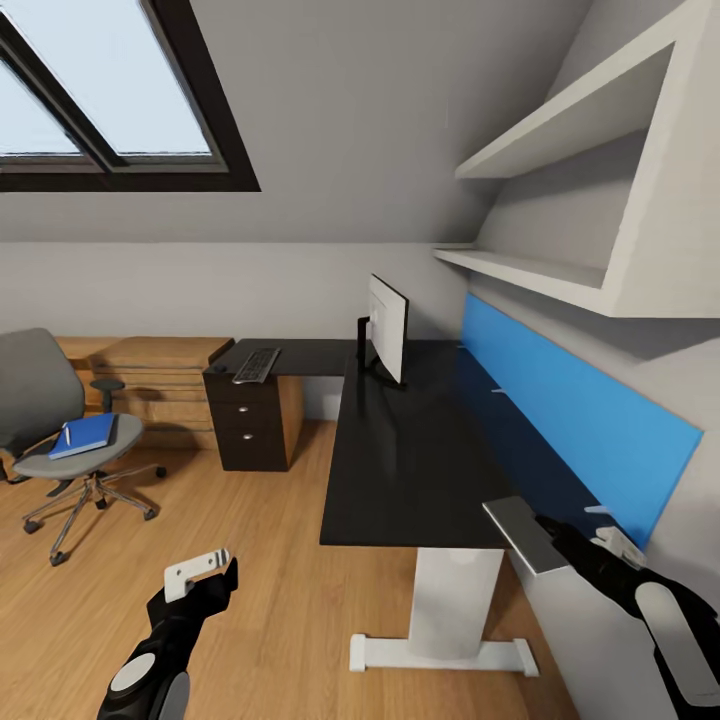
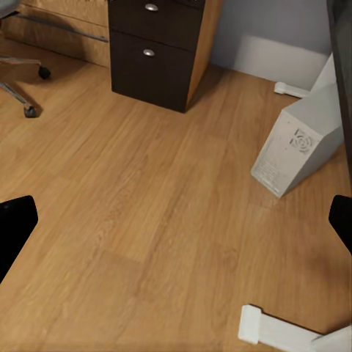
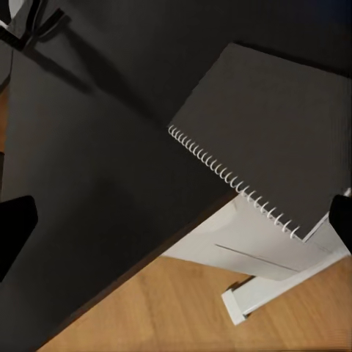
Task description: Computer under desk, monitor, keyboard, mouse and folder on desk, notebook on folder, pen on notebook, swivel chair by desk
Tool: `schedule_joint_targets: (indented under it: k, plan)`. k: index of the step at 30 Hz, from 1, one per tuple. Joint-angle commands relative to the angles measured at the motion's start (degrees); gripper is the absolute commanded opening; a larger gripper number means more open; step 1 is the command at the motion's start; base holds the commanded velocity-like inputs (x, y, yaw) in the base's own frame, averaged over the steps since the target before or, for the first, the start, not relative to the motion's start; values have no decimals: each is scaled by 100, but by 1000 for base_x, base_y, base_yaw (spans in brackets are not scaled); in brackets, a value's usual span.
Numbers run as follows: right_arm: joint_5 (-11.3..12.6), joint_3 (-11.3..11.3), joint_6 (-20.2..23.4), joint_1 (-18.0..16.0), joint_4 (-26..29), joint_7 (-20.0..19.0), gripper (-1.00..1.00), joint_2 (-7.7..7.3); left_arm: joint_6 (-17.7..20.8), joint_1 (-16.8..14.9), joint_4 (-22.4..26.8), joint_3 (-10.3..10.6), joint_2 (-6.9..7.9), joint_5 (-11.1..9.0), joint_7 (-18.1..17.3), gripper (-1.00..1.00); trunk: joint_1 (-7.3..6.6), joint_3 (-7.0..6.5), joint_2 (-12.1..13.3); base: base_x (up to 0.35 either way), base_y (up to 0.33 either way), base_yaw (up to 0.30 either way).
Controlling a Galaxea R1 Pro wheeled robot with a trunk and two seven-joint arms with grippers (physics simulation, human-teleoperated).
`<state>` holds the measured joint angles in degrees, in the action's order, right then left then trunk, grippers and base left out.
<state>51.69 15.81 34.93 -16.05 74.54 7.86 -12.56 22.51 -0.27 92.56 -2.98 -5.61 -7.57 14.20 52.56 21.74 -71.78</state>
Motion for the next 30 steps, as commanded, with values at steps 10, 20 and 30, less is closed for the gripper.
schedule_joint_targets:
  k: [10, 20, 30]
  plan:
    - [69, 498, 19, -4, -144, 38, 100, 6, 10, -4, 16, 0, -26, -62, 54, 100, 198, 168, -365, -5, 0, 0]
    - [164, 864, 17, -4, -434, -73, 100, 7, 8, -3, 17, -5, -28, -60, 56, 100, 417, 348, -766, 0, 0, 0]
    - [340, 1221, 54, -4, -891, -708, 100, 0, 8, -5, 17, -1, -28, -60, 56, 100, 637, 527, -1167, 0, 0, 0]
